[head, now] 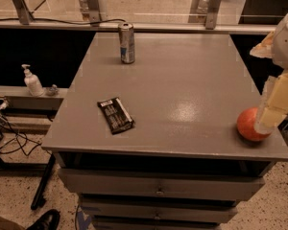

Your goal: Pick redbull can

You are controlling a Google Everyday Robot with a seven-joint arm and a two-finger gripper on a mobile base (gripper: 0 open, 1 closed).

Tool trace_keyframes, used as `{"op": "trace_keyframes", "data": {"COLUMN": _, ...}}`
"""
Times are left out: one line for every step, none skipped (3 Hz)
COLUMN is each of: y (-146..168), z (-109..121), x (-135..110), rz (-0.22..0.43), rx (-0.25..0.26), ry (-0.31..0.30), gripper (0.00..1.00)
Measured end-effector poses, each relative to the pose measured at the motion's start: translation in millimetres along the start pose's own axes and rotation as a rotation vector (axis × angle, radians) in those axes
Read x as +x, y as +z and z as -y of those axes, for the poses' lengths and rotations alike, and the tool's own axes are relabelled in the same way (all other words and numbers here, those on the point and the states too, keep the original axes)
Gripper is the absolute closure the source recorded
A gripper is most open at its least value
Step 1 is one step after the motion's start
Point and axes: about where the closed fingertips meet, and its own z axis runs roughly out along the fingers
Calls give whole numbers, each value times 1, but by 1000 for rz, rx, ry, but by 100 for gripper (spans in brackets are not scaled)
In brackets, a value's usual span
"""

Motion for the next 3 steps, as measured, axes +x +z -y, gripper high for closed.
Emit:
{"op": "trace_keyframes", "data": {"y": 0, "z": 0, "x": 0, "rz": 0, "rx": 0, "ry": 0, "gripper": 0}}
{"op": "trace_keyframes", "data": {"y": -1, "z": 11, "x": 4, "rz": 22, "rx": 31, "ry": 11, "gripper": 0}}
{"op": "trace_keyframes", "data": {"y": 11, "z": 38, "x": -13, "rz": 99, "rx": 75, "ry": 40, "gripper": 0}}
